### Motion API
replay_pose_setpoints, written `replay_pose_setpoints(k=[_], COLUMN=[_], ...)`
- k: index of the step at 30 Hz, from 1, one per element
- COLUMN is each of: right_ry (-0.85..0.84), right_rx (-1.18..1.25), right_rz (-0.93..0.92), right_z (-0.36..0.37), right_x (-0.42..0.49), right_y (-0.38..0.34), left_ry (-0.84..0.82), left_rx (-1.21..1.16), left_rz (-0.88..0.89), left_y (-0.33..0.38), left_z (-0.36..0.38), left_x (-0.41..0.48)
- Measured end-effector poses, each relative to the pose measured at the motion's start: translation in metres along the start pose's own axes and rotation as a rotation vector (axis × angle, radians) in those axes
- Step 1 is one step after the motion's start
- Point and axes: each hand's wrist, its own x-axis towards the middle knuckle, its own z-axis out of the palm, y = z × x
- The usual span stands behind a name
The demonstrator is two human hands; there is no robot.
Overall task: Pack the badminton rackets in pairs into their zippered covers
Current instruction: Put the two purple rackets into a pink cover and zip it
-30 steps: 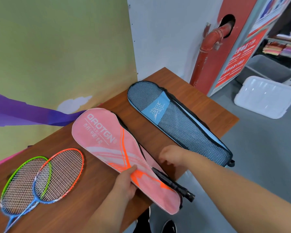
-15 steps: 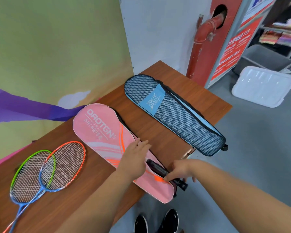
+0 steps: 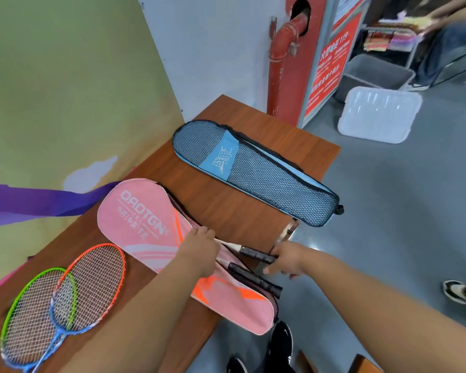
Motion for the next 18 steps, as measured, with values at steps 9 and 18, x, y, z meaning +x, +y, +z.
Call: replay_pose_setpoints(k=[9,18], right_ry=[-0.321,-0.280], right_rx=[0.077,0.352], right_rz=[0.128,0.154], right_z=[0.029,0.065], right_x=[-0.014,-0.008], right_y=[0.006,0.021], left_ry=[-0.081,-0.022], left_rx=[-0.314,-0.495], left_rz=[0.096,0.165], left_y=[0.030,0.046], left_z=[0.003,0.005], left_x=[-0.009,-0.015])
